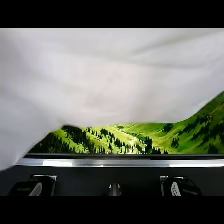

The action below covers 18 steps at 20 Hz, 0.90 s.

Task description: Fold the shirts.

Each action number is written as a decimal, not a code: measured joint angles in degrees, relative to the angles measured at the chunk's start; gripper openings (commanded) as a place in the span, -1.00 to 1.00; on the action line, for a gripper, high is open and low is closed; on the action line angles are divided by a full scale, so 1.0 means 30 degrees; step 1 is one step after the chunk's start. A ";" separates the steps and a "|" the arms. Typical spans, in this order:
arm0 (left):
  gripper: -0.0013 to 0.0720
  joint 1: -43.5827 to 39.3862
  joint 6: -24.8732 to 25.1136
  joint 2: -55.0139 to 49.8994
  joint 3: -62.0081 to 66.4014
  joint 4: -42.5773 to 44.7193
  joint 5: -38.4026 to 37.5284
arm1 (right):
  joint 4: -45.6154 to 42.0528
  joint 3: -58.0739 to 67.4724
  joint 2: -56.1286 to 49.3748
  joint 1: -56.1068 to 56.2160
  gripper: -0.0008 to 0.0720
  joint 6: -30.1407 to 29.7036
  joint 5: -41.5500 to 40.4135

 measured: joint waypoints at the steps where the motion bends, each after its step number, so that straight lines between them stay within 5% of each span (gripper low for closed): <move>1: -0.90 0.0000 -0.0248 -0.0284 0.0051 0.0335 -0.0488 | -0.0051 0.0015 -0.0321 0.0000 -0.92 0.0036 0.0313; 6: -0.90 0.0000 -0.0539 -0.3643 -0.0379 0.1275 -0.4656 | -0.0408 0.0029 -0.4320 0.0022 -0.92 -0.0007 0.3701; 12: -0.90 -0.0590 0.0197 -1.0061 -0.5887 0.1494 -0.7031 | -0.2637 -0.0459 -1.4163 0.1253 -0.92 -0.0022 0.8750; 18: -0.90 -0.1195 0.0576 -1.5722 -0.8364 0.1341 -0.3723 | -0.3854 -0.0539 -2.0014 0.3293 -0.92 0.1851 0.5268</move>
